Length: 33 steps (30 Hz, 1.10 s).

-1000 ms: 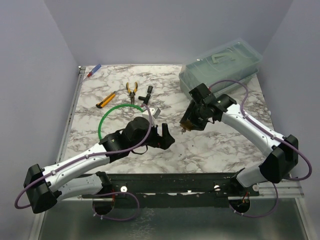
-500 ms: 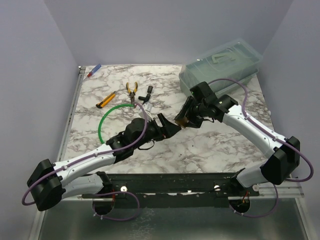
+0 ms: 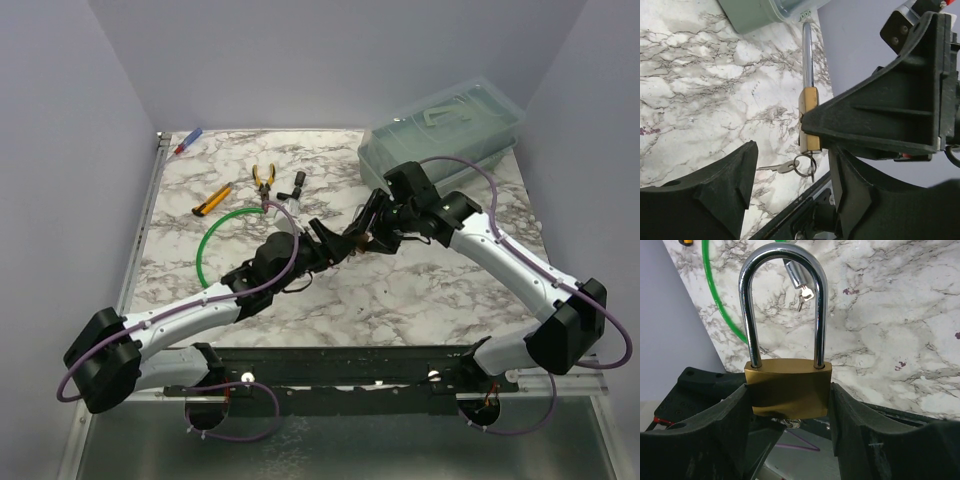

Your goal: Unlock with the key

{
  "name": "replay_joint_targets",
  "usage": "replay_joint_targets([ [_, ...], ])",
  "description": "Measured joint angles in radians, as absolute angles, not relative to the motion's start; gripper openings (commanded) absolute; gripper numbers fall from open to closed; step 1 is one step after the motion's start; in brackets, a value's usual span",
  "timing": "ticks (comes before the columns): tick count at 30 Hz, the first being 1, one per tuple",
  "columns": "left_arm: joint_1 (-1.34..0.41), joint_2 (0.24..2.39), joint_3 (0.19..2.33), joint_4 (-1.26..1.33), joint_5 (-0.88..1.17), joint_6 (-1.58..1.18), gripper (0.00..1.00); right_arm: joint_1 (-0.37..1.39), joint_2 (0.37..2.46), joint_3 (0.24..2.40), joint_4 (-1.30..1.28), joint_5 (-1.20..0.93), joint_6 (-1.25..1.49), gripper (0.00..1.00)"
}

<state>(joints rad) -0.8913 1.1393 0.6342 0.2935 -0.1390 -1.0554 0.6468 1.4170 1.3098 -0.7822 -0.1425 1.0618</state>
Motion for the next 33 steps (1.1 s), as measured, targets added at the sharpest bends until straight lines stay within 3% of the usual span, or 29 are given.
replay_joint_targets([
  [7,-0.884,1.166,0.634,0.353,-0.151,-1.055,0.52,0.646,1.402,1.296,-0.749,-0.167,1.073,0.00],
  [10,-0.885,1.178,0.634,0.378,-0.150,-1.055,0.38,0.646,1.398,1.285,-0.733,-0.166,1.073,0.00],
  [14,-0.886,1.201,0.635,0.418,-0.144,-1.061,0.03,0.647,1.398,1.271,-0.709,-0.166,1.074,0.00],
  [16,-0.886,1.210,0.635,0.426,-0.142,-1.062,0.00,0.647,1.398,1.266,-0.704,-0.160,1.073,0.00],
  [17,-0.886,1.212,0.635,0.426,-0.141,-1.063,0.00,0.646,1.398,1.263,-0.702,-0.157,1.072,0.05],
  [18,-0.886,1.212,0.635,0.426,-0.142,-1.063,0.00,0.647,1.396,1.259,-0.697,-0.154,1.072,0.18],
  [20,-0.886,1.212,0.635,0.425,-0.142,-1.062,0.00,0.647,1.391,1.250,-0.688,-0.152,1.072,0.53],
  [21,-0.886,1.212,0.635,0.425,-0.142,-1.062,0.00,0.648,1.386,1.243,-0.681,-0.151,1.072,0.65],
  [25,-0.889,1.206,0.630,0.422,-0.147,-1.074,0.00,0.653,1.345,1.216,-0.652,-0.144,1.071,0.96],
  [27,-0.883,1.197,0.616,0.416,-0.155,-1.083,0.00,0.656,1.312,1.211,-0.627,-0.144,1.061,1.00],
  [33,-0.871,1.147,0.588,0.393,-0.173,-1.118,0.00,0.661,1.167,1.094,-0.454,-0.111,1.026,1.00],
])
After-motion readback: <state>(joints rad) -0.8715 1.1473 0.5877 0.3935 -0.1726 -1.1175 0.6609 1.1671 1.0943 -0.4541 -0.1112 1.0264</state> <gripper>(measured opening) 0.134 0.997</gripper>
